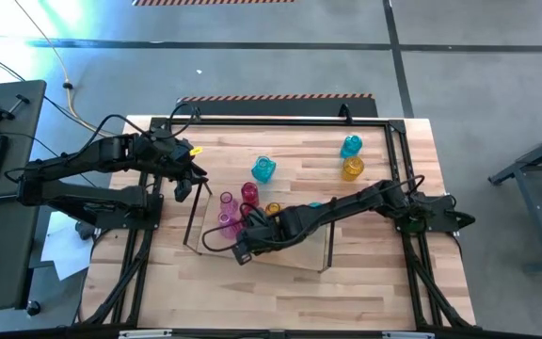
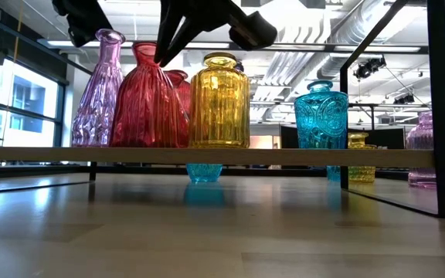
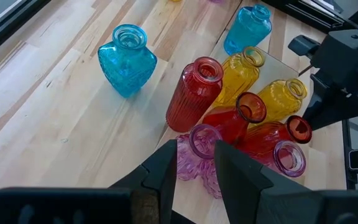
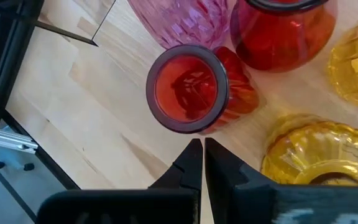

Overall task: Sort vases onto shelf
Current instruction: Put the red vase on the shelf aligned with the other red vase

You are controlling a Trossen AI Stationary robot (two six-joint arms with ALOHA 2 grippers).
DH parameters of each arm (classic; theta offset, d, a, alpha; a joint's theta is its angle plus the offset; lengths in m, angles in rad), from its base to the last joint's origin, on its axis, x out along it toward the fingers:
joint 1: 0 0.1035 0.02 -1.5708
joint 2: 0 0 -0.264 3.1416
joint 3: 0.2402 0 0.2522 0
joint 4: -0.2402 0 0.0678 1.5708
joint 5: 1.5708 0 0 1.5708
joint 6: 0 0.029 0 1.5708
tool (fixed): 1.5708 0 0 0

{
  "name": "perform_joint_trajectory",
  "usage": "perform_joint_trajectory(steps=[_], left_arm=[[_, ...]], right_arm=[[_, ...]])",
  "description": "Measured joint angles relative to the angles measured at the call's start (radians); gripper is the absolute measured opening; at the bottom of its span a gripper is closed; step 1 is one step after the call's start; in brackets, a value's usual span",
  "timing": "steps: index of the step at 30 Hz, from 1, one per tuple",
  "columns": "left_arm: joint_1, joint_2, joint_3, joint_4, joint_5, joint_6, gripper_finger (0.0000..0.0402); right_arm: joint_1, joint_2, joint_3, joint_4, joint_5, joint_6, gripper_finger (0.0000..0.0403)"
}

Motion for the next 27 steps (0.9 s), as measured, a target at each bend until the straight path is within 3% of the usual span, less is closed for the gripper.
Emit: perform_joint_trajectory(steps=[27], left_arm=[[0.000,0.000,0.000,0.000,0.000,-0.003,0.0099]], right_arm=[[-0.037,0.000,0.000,-0.026,0.019,-0.053,0.0000]])
